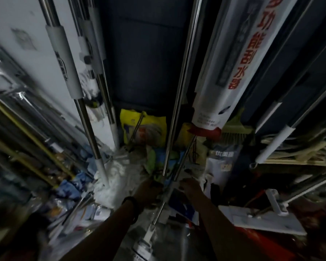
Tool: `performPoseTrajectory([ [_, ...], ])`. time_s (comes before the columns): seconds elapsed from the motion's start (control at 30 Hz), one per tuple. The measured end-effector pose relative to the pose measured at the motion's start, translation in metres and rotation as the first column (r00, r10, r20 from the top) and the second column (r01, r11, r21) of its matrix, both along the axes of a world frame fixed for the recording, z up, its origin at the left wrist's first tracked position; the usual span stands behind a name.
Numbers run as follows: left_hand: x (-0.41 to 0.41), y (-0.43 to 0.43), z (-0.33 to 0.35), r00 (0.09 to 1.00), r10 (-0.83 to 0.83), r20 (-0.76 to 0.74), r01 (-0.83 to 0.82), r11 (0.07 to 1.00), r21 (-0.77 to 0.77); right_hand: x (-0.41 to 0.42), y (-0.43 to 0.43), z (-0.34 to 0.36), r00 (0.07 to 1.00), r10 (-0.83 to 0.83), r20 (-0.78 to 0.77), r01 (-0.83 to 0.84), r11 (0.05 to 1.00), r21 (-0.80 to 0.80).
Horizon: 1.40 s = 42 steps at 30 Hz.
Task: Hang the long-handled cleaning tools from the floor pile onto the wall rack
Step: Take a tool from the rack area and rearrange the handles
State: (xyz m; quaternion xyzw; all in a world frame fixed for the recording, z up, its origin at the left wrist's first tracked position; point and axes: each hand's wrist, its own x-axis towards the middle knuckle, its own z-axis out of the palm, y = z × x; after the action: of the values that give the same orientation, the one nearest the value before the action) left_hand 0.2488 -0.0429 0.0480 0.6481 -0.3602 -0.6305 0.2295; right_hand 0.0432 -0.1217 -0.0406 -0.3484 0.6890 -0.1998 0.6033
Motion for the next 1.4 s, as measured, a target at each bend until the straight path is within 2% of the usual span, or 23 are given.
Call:
performPoseTrajectory([
  [0.03,-0.006,0.0,-0.004,0.999,0.031,-0.011,-0.031,0.999,0.032,-0.002,-0.01,0.005,0.997,-0.033,0.067,0.03,0.999,0.036],
  [0.13,-0.026,0.003,-0.013,0.991,0.13,-0.025,-0.127,0.987,0.099,-0.007,-0.033,0.014,0.995,-0.027,0.099,0.021,0.998,0.062],
  [0.37,-0.047,0.014,-0.034,0.976,0.217,-0.004,-0.215,0.966,0.143,-0.007,-0.069,-0.009,0.991,0.029,0.134,-0.051,0.985,0.164],
  [0.43,-0.05,0.018,-0.036,0.965,0.263,-0.014,-0.258,0.954,0.155,-0.004,-0.073,-0.015,0.983,0.034,0.181,-0.066,0.983,0.172],
  [0.53,-0.051,0.022,-0.044,0.948,0.318,0.005,-0.315,0.938,0.141,0.0,-0.077,-0.024,0.985,0.033,0.167,-0.062,0.983,0.173],
  [0.63,-0.05,0.028,-0.051,0.939,0.343,-0.033,-0.333,0.927,0.175,0.0,-0.079,-0.035,0.991,0.032,0.131,-0.051,0.988,0.144],
  [0.83,-0.051,0.052,-0.058,0.93,0.368,-0.021,-0.359,0.916,0.18,0.005,-0.077,-0.038,0.982,0.088,0.168,-0.103,0.991,0.087],
  [0.93,-0.052,0.066,-0.058,0.926,0.375,-0.051,-0.359,0.912,0.201,0.016,-0.057,-0.022,0.973,0.188,0.132,-0.184,0.982,-0.042],
  [1.1,-0.053,0.094,-0.06,0.924,0.381,0.019,-0.376,0.901,0.214,0.037,-0.022,-0.03,0.926,0.376,0.011,-0.364,0.904,-0.225],
  [1.2,-0.055,0.112,-0.063,0.92,0.387,0.067,-0.392,0.896,0.208,0.041,-0.004,-0.033,0.93,0.362,-0.069,-0.367,0.891,-0.267],
  [1.3,-0.057,0.126,-0.068,0.914,0.403,0.049,-0.403,0.887,0.223,0.038,0.012,-0.035,0.923,0.375,-0.088,-0.384,0.878,-0.287],
  [1.4,-0.06,0.136,-0.07,0.919,0.392,0.031,-0.388,0.891,0.237,0.033,0.028,-0.03,0.858,0.501,-0.116,-0.512,0.815,-0.271],
])
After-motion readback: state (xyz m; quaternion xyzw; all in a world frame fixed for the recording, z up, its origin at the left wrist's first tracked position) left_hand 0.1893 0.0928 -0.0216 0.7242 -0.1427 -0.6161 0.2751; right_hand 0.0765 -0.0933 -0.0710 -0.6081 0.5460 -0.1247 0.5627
